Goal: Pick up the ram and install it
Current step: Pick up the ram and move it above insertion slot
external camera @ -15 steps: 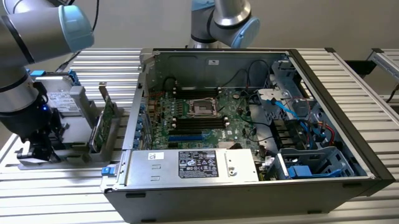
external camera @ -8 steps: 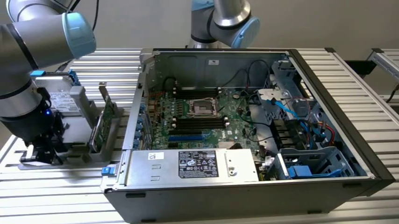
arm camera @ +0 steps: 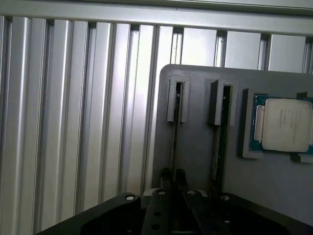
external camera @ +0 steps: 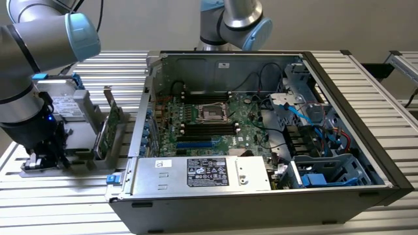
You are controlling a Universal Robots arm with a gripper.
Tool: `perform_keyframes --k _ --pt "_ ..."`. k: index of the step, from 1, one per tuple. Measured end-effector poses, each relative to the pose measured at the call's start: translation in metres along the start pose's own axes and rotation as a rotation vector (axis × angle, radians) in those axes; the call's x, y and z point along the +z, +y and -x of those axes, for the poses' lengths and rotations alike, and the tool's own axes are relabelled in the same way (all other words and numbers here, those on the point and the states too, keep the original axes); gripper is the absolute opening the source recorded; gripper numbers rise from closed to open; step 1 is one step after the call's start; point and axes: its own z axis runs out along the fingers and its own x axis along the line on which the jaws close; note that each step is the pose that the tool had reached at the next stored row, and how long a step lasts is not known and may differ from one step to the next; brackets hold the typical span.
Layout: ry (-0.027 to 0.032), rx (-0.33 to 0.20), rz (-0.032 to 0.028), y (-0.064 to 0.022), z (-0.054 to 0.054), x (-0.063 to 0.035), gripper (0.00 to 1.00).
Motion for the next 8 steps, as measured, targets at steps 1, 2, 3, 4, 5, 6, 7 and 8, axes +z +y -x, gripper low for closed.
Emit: perform_keyframes --k 1,2,3,4,5,6,7,8 --pt "0.0000 0.000 0.0000 0.0000 0.0000 0.0000 0.13" --pt "0.0000 0.000 0.0000 0.0000 0.0000 0.0000 0.13" --pt "0.0000 0.000 0.0000 0.0000 0.0000 0.0000 0.13" --pt "0.0000 0.000 0.0000 0.0000 0.0000 0.0000 0.13" --pt "0.0000 0.000 0.0000 0.0000 0.0000 0.0000 0.13" --pt "0.0000 0.000 0.0000 0.0000 0.0000 0.0000 0.13" --pt "0.0000 0.000 0.0000 0.0000 0.0000 0.0000 0.13" --pt "0.0000 0.000 0.0000 0.0000 0.0000 0.0000 0.13"
